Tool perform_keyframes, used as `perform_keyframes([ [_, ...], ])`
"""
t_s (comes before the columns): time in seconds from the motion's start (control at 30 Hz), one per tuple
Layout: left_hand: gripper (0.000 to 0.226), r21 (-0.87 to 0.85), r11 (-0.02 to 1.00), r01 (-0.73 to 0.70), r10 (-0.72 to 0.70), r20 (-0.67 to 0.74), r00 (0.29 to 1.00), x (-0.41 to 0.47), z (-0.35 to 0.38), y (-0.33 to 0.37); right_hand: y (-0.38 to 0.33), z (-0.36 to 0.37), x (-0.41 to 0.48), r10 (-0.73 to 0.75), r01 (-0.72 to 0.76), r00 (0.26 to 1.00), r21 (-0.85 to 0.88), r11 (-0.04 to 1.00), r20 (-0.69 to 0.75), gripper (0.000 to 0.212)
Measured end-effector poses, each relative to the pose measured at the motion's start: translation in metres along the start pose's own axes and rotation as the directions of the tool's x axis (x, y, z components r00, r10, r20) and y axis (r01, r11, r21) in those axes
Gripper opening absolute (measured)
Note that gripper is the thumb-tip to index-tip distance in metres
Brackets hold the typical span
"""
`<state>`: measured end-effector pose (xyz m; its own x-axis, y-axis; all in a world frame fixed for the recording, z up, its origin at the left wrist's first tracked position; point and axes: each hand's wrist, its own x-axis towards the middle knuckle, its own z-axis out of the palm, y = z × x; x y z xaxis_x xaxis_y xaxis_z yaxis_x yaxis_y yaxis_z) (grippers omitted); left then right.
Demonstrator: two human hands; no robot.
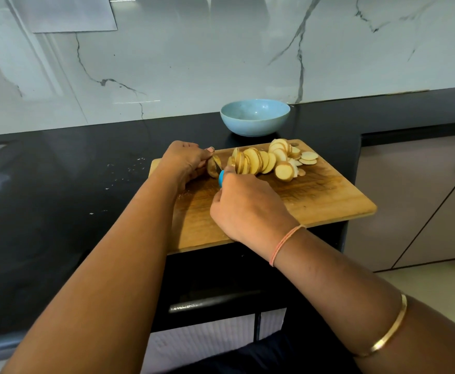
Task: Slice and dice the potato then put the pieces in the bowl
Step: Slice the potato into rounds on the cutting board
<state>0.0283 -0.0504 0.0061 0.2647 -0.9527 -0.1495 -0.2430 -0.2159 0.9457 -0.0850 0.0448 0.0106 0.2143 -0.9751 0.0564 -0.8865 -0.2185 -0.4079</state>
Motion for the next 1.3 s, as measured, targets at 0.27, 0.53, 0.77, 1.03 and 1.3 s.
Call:
perform_keyframes([
  [0.27,0.015,0.041,0.996,0.08,-0.082,0.05,0.995,0.007,-0.005,0.005,-0.002,-0.009,-0.003,-0.011,0.012,1.0,-0.035,0.999,0.028,0.04],
  [0.53,0.084,0.393,0.919,-0.045,0.083,-0.082,0.993,0.023,-0.011,0.002,-0.001,-0.005,-0.003,-0.018,0.019,0.999,-0.059,0.998,0.026,0.044],
  [0.77,0.115,0.472,0.881,0.034,0.0,-0.071,0.998,0.042,-0.011,-0.006,-0.004,-0.008,-0.004,-0.009,0.011,0.999,-0.069,0.998,0.032,0.047],
  [1.03,0.071,0.58,0.813,0.041,0.037,-0.122,0.992,0.04,-0.008,-0.019,-0.004,-0.011,-0.005,-0.057,0.071,0.993,-0.132,0.989,0.101,0.035],
  [1.3,0.057,0.533,0.845,-0.048,0.158,-0.163,0.974,0.029,-0.009,-0.022,-0.003,-0.012,-0.004,-0.066,0.077,0.992,-0.104,0.992,0.111,0.035],
])
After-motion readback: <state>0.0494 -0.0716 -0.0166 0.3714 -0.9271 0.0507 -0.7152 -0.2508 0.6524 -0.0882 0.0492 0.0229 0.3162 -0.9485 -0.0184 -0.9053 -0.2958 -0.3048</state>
